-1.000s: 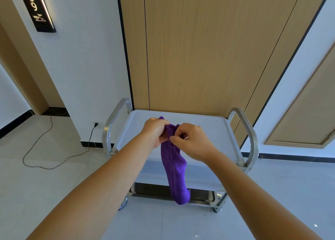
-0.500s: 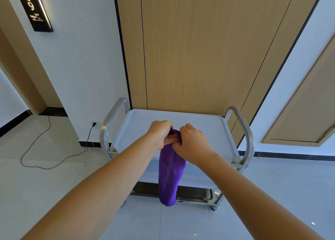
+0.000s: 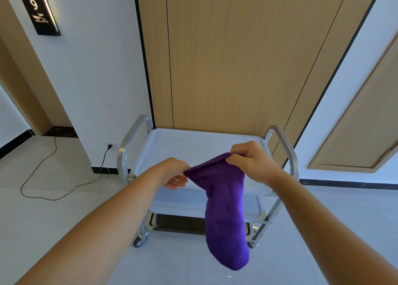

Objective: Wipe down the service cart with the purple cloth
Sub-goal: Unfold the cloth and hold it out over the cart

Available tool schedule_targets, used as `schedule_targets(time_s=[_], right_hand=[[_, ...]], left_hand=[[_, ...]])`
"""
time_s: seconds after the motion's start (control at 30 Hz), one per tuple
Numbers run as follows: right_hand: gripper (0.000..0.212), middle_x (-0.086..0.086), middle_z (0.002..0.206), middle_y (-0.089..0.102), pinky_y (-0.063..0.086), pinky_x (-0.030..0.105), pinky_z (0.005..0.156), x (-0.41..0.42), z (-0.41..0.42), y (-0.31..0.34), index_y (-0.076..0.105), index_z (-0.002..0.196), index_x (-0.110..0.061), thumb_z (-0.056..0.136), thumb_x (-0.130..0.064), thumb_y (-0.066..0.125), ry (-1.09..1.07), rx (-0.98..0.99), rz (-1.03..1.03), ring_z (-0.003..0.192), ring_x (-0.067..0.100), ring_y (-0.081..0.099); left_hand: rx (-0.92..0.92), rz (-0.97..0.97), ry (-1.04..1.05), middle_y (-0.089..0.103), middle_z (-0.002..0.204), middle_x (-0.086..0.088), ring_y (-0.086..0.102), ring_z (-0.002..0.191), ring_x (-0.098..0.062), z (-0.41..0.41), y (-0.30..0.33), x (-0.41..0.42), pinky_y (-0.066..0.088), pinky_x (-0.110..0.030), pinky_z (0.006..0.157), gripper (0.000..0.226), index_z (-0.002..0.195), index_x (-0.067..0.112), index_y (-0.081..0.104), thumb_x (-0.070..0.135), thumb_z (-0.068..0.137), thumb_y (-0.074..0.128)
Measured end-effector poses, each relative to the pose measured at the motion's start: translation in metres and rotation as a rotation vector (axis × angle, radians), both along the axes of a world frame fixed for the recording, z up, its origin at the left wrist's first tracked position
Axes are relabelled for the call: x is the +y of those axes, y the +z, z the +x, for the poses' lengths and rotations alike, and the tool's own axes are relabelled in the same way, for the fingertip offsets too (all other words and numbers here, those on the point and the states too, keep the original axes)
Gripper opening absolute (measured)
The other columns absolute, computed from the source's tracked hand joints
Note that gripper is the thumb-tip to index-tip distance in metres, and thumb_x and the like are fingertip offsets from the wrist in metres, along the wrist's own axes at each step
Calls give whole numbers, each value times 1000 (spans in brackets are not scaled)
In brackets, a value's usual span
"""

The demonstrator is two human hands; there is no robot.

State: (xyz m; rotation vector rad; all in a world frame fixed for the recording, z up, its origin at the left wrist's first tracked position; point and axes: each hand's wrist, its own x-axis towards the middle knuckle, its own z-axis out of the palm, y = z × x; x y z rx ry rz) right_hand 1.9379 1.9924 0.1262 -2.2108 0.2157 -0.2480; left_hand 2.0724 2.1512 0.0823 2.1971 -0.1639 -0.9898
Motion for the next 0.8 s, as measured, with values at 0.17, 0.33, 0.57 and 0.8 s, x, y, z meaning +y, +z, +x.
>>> schedule_targets(time_s=[0.17,0.33,0.57,0.8], right_hand=[[37,-9,41,40,30,17,44,-20,-3,-10,54,54,-8,90,-17,55,-154,5,-73,40,5,32],[28,-6,71,56,46,22,62,-27,-8,-30,62,70,-16,79,-42,67,-109,53,-236,65,9,52],[30,-4,107,57,49,27,87,2,10,-59,64,113,-16,86,-28,64,-27,70,-253,91,9,54],[30,-5,98,50,38,17,74,18,24,-61,62,109,-11,82,-22,67,45,57,-212,87,12,51]], left_hand=[[-24,-215,110,55,48,-2,50,38,-7,6,7,0,52,-24,53,12,76,6,59,4,82,49],[-105,-289,56,60,53,-6,57,40,-8,-8,34,-14,53,-22,47,13,81,3,59,1,83,46],[-540,-222,-245,59,55,-6,66,55,-17,-21,64,-31,52,-31,64,22,64,12,50,6,81,38],[-611,-256,-227,61,59,-12,65,53,-20,-14,87,-26,48,-28,62,23,71,-6,58,2,80,39]])
